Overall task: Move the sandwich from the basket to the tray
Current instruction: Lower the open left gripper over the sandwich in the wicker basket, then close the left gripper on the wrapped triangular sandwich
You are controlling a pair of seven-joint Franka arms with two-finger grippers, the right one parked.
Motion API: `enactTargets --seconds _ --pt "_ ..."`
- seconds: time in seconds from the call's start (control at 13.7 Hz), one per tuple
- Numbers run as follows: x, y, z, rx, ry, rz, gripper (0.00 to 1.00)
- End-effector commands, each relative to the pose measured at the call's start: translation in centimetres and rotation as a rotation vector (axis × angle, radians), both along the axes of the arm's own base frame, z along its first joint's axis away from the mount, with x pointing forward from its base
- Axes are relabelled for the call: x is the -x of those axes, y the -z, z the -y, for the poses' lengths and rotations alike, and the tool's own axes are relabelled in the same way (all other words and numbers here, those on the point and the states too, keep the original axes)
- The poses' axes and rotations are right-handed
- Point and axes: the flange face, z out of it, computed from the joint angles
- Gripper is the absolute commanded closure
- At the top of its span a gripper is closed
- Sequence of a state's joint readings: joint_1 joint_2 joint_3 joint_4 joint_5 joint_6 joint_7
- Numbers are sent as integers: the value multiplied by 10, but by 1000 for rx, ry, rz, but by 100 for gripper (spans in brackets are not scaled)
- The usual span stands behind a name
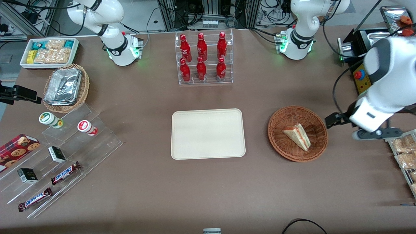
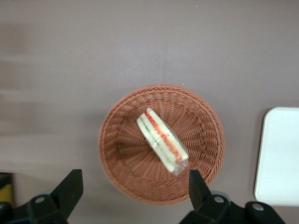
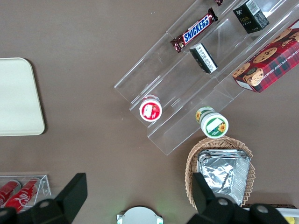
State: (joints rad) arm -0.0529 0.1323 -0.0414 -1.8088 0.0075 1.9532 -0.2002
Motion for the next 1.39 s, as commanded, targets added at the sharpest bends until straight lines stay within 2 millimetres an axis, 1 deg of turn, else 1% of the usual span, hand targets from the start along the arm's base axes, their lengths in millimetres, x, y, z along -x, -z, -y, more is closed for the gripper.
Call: enactTargets --seconds 0.0,0.07,0.29,0.36,0.51,0.58,0.66,0.95,1.09,1.17,1.24,1.31 --pt "20 36 26 -2 -152 36 0" --pt "27 54 30 4 -202 51 0" --pt "46 96 46 32 -418 87 0" --pt "54 111 49 37 -445 90 0" --pt "57 137 50 42 -494 83 0" --pt "59 148 60 36 -492 67 0" --pt "60 157 63 30 -488 52 0" --pt "61 193 63 19 -487 19 0" --pt "61 205 61 13 -488 7 0" --pt "59 208 61 16 -490 13 8" --pt "59 211 61 17 -488 13 31" --pt "59 214 60 15 -488 9 79"
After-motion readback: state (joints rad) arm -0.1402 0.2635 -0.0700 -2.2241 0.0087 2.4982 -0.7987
